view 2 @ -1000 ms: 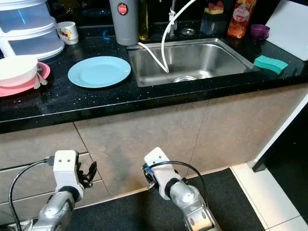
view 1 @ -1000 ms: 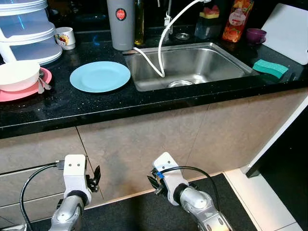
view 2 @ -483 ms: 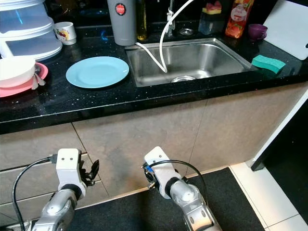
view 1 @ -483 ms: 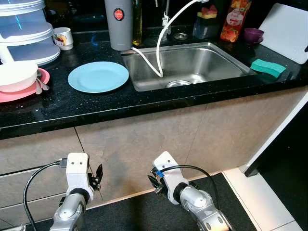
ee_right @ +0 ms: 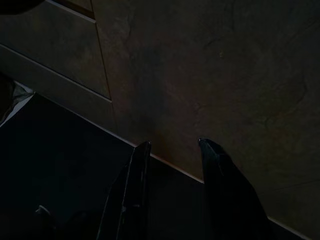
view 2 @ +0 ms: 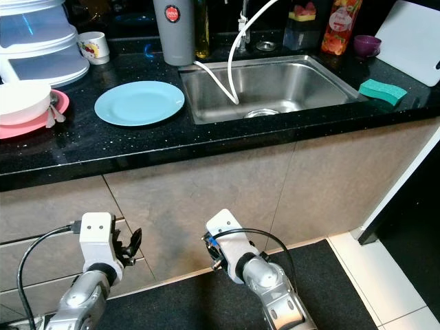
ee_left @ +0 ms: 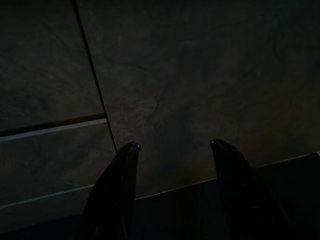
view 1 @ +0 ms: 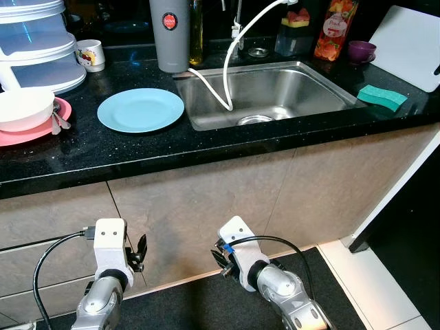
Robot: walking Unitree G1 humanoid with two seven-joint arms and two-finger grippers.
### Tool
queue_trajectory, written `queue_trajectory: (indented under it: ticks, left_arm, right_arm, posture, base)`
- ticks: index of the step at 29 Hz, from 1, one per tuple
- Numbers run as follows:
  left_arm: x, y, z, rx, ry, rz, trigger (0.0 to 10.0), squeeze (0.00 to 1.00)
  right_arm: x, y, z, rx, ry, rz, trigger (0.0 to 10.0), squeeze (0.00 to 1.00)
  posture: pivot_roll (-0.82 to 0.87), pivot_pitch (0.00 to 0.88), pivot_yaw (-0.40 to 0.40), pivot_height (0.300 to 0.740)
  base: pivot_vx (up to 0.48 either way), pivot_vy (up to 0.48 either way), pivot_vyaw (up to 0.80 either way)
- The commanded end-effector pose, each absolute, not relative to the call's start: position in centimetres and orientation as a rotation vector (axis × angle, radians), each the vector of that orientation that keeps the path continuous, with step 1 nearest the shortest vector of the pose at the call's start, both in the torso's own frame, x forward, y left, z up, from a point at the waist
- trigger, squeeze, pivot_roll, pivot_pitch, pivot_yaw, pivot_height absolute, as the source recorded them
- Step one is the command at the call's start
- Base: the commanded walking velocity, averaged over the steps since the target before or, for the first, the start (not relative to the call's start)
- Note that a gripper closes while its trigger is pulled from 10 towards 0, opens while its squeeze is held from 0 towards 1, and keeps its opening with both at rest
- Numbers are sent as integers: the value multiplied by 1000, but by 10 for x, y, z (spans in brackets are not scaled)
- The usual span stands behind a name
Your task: Kitchen organization
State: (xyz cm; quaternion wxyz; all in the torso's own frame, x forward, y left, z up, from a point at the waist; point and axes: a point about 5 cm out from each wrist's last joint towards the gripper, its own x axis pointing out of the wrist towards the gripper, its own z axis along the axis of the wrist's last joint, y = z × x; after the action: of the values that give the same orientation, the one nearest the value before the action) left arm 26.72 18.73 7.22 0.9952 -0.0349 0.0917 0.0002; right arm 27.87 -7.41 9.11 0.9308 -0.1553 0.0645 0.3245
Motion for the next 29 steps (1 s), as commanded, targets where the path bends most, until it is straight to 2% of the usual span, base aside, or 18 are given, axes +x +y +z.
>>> queue_trajectory:
  ticks: [1, 29]
  left_arm:
    - [267, 187, 69, -89, 201, 1, 10000, 0]
    - [270, 188, 70, -61, 203, -17, 10000, 0]
  right_arm:
    - [276, -72, 85, -323, 148, 679, 10000, 0]
    - [278, -68, 85, -333, 138, 679, 10000, 0]
  posture:
    - [-98, 105, 26, 740]
    - [-97, 98, 37, 740]
  base:
    - [0, 0, 0]
    - [0, 0, 0]
